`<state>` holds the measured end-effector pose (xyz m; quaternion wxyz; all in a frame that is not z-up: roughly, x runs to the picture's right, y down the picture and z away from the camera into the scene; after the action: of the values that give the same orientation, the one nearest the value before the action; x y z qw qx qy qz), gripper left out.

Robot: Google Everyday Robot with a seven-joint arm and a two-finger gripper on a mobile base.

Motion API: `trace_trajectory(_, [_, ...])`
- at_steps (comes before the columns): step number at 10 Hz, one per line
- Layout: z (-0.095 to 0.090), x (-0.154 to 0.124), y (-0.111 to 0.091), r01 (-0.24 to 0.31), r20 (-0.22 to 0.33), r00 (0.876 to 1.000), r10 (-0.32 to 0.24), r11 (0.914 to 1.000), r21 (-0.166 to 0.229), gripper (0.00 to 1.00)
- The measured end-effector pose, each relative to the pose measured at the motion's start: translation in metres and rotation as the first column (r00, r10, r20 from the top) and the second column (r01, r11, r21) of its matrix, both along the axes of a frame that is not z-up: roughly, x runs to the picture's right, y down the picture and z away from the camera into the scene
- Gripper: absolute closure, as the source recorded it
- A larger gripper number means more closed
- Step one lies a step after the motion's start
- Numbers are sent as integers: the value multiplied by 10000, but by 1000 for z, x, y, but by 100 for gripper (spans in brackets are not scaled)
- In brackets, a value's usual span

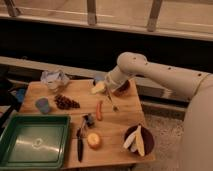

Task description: Place grapes in table surface

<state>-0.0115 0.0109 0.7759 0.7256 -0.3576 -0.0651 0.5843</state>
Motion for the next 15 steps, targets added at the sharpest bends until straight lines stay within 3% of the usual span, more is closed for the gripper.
trace_trajectory(5, [1,6,1,39,-88,10000,-39,10000,-18,20])
trace_trajectory(7, [3,-4,-1,464,-356,9983,-460,9989,92,20])
trace_trajectory(10, [18,-46,-9,966,-459,9945,-946,9944,434,20])
trace_trajectory(15, [55,-150,-5,1755,498,9827,-1786,9826,614,20])
